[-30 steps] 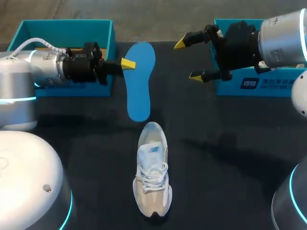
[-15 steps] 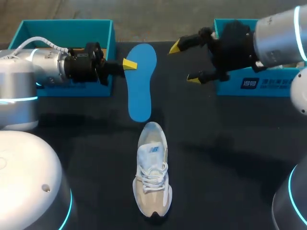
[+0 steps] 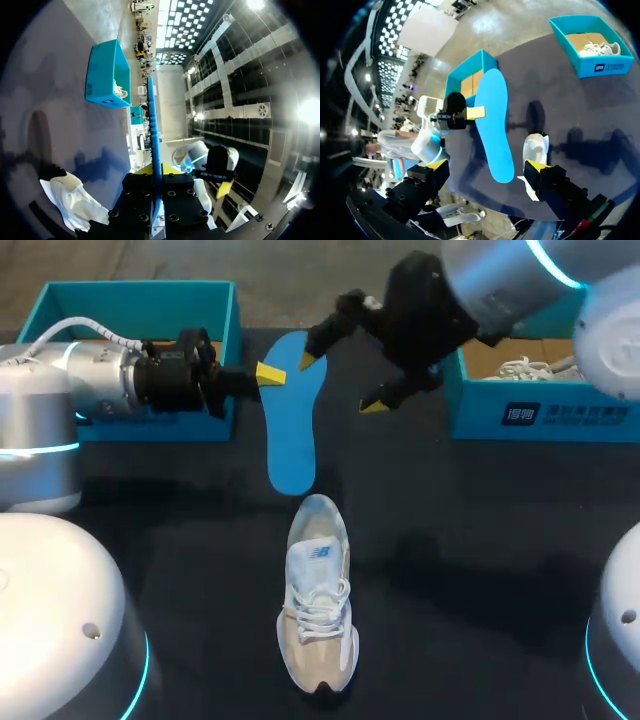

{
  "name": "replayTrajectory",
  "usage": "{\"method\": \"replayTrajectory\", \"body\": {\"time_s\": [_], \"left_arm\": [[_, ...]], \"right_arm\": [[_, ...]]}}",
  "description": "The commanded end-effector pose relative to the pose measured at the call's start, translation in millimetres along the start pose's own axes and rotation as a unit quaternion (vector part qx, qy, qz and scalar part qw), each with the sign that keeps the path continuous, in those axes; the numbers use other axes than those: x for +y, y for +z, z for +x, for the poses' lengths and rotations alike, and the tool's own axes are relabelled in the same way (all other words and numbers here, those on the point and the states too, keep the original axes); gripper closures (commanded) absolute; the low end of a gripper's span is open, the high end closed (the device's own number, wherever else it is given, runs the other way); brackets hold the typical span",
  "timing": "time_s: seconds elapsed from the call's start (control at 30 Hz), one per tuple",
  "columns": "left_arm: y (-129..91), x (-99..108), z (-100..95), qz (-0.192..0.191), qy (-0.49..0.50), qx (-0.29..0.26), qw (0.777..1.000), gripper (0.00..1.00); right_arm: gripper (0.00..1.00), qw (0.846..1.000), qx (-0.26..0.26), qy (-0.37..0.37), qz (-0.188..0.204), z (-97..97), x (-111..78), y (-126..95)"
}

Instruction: Take the shoe out of the shoebox, open the shoe tongue, remove and reinsert the insole, then place the shoe into the shoebox

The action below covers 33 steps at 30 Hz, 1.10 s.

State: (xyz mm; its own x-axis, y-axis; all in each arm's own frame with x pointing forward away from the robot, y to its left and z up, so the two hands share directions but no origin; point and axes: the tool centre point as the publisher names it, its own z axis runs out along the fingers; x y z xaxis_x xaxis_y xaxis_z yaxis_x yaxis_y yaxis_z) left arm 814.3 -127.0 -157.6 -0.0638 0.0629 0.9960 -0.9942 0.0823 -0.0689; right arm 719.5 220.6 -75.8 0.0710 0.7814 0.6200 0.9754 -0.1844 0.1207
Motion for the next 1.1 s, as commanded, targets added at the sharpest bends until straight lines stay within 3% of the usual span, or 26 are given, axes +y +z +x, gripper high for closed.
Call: {"method": "replayTrajectory", "body": {"time_s": [0.03, 0.6, 0.83, 1.1], "left_arm": [[0.2, 0.8, 1.0, 0.001, 0.000, -0.002, 1.000, 1.00], [0.2, 0.8, 1.0, 0.001, 0.000, -0.002, 1.000, 1.00], [0.2, 0.8, 1.0, 0.001, 0.000, -0.002, 1.000, 1.00], [0.2, 0.8, 1.0, 0.001, 0.000, -0.002, 1.000, 1.00]], "right_arm": [[0.00, 0.993, -0.116, -0.004, 0.009, 39.7, 3.7, 22.0], [0.00, 0.984, -0.175, -0.022, 0.016, 65.3, -14.4, 48.1], [0.00, 0.976, -0.217, -0.021, 0.005, 61.6, -17.8, 50.1], [0.00, 0.969, -0.243, -0.024, -0.033, 55.6, -13.1, 46.1]]}}
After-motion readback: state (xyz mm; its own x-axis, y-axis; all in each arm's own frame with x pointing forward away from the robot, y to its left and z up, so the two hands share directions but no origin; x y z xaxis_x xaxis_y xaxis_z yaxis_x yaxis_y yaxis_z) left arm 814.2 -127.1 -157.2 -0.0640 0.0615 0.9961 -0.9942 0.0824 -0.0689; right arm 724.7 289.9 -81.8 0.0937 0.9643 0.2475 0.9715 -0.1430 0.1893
